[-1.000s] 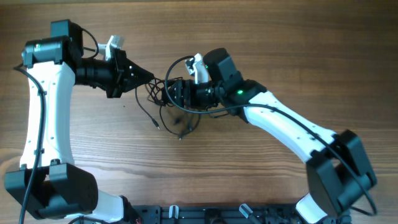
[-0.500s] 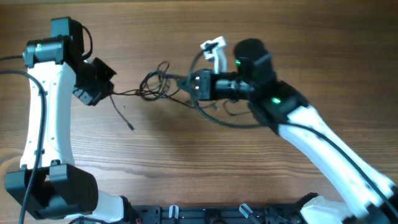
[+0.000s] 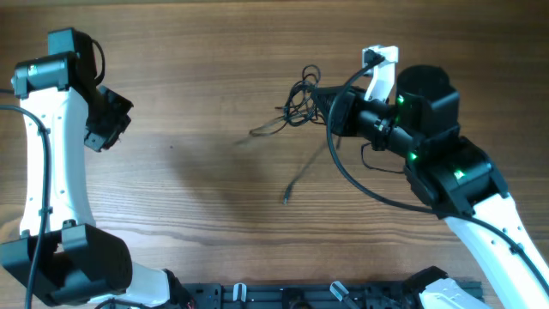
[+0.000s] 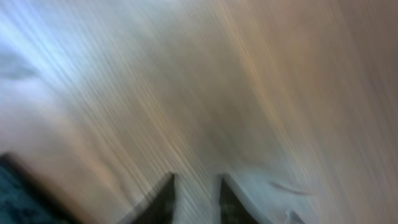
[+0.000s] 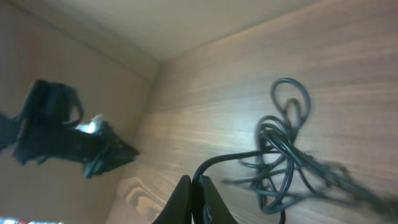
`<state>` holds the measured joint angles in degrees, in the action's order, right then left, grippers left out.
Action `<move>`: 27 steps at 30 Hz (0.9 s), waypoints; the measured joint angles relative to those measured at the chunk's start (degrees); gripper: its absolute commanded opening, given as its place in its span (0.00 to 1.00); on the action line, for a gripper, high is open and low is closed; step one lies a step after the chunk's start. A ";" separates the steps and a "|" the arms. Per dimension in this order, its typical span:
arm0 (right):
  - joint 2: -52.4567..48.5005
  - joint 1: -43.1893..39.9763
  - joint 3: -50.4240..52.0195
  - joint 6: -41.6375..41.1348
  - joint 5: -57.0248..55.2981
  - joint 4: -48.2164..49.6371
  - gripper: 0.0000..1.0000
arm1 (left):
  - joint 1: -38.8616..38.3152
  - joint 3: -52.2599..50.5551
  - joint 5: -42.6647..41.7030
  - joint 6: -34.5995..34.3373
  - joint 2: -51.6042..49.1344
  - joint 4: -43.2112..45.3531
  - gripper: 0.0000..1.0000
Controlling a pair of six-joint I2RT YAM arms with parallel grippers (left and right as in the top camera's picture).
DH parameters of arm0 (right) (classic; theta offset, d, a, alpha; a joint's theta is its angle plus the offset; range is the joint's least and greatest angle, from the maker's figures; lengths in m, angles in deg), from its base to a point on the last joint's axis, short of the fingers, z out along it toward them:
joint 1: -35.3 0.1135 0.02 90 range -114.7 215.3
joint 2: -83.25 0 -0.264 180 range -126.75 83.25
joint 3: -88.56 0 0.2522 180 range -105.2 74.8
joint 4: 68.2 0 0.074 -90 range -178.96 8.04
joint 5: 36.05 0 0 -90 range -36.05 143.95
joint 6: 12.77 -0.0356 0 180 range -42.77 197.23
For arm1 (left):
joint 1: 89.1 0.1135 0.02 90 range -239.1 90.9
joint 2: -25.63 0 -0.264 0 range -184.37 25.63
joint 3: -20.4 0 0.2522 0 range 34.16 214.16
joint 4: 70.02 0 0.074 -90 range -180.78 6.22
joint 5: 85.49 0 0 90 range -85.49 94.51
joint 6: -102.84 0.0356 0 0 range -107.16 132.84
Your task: Untangle cables
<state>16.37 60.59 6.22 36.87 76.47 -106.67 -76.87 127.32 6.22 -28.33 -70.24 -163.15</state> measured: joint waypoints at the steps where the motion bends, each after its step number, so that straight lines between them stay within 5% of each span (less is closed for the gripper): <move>1: -0.11 0.04 0.00 0.17 3.08 2.93 0.04 | 0.15 0.02 -5.42 3.72 0.00 1.77 0.80; 4: -3.37 0.15 -0.02 -0.87 16.83 11.78 0.04 | -0.15 0.02 -30.82 17.29 -0.02 3.30 0.82; 5: -4.50 0.13 -0.02 -1.40 19.10 11.74 0.04 | -0.24 0.02 -36.48 20.41 -0.02 3.30 0.82; 6: -6.19 0.13 -0.02 -1.86 21.64 11.69 0.04 | -0.26 0.02 -41.92 23.67 -0.02 3.17 0.69; 8: -10.05 0.13 -0.02 -2.47 26.82 12.17 0.04 | -0.26 0.02 -47.95 28.39 -0.02 2.99 0.68; 16: -14.14 3.54 0.00 -7.04 34.51 21.16 0.04 | -8.87 0.02 -52.33 39.71 -0.02 1.01 0.69; 22: -14.14 3.76 0.00 -9.31 35.58 22.99 0.04 | -15.19 0.02 -52.41 42.86 -0.02 0.94 0.31; 24: -14.14 3.76 0.00 -9.33 35.78 23.15 0.04 | -16.39 0.02 -52.39 42.97 -0.02 0.98 0.06; 27: -14.14 3.76 0.00 -9.35 36.00 23.10 0.04 | -17.11 0.02 -52.43 43.32 -0.02 0.50 0.04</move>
<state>2.23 64.35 6.22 27.51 112.47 -83.57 -93.99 127.34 -46.21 14.99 -70.26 -162.65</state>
